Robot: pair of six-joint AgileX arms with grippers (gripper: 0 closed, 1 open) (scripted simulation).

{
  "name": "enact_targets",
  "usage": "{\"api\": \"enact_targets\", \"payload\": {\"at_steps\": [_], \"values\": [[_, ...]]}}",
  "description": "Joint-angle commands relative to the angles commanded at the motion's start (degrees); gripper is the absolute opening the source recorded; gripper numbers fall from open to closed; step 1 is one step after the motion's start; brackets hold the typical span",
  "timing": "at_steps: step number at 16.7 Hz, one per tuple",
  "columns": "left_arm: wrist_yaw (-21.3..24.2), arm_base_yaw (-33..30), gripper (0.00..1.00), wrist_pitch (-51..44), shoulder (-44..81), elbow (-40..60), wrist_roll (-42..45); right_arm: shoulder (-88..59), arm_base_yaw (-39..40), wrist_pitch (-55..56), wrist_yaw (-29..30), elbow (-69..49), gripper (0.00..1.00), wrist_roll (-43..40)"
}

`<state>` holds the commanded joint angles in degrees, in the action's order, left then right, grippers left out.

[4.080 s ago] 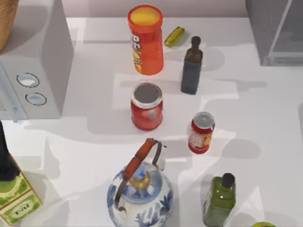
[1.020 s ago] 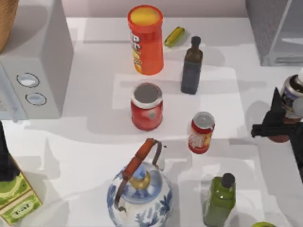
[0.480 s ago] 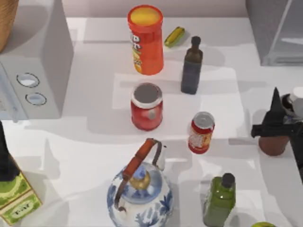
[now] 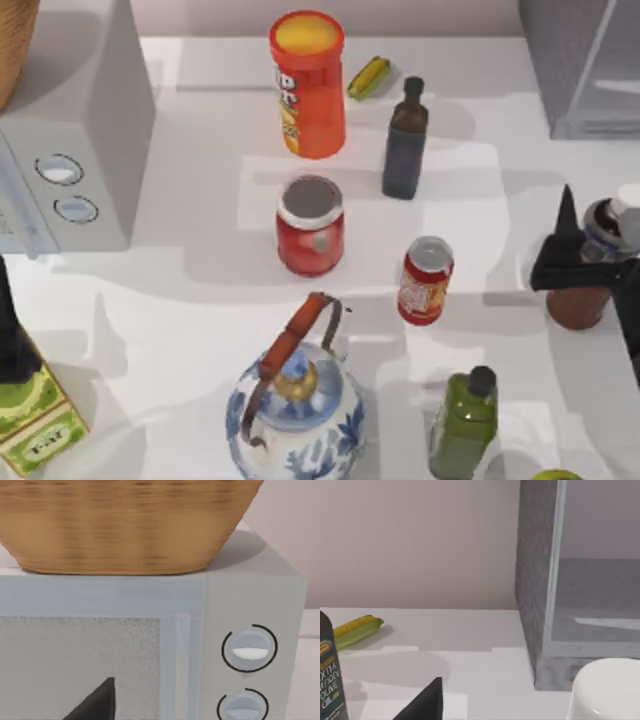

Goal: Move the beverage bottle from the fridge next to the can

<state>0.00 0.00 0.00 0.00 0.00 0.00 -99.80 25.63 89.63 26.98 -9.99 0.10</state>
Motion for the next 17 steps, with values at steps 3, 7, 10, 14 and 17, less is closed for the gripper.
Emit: {"api": "enact_targets", "payload": {"at_steps": [3, 7, 10, 14, 17], "values": [[0.0, 0.0, 1.0, 0.0, 0.0, 0.0, 0.0, 0.0, 0.0, 0.0, 0.0, 0.0, 1.0, 0.0], [0.0, 0.0, 1.0, 0.0, 0.0, 0.0, 0.0, 2.0, 2.4, 1.2, 2.4, 3.1, 1.0, 0.1], [0.0, 0.0, 1.0, 0.0, 0.0, 0.0, 0.0, 3.6, 4.4, 2.2, 4.4, 5.8, 1.0, 0.0], [0.0, 0.0, 1.0, 0.0, 0.0, 0.0, 0.0, 3.4, 4.2, 2.1, 4.3, 5.7, 1.0, 0.0], [0.0, 0.0, 1.0, 0.0, 0.0, 0.0, 0.0, 7.0, 2.7, -0.5, 2.0, 5.6, 1.0, 0.0]]}}
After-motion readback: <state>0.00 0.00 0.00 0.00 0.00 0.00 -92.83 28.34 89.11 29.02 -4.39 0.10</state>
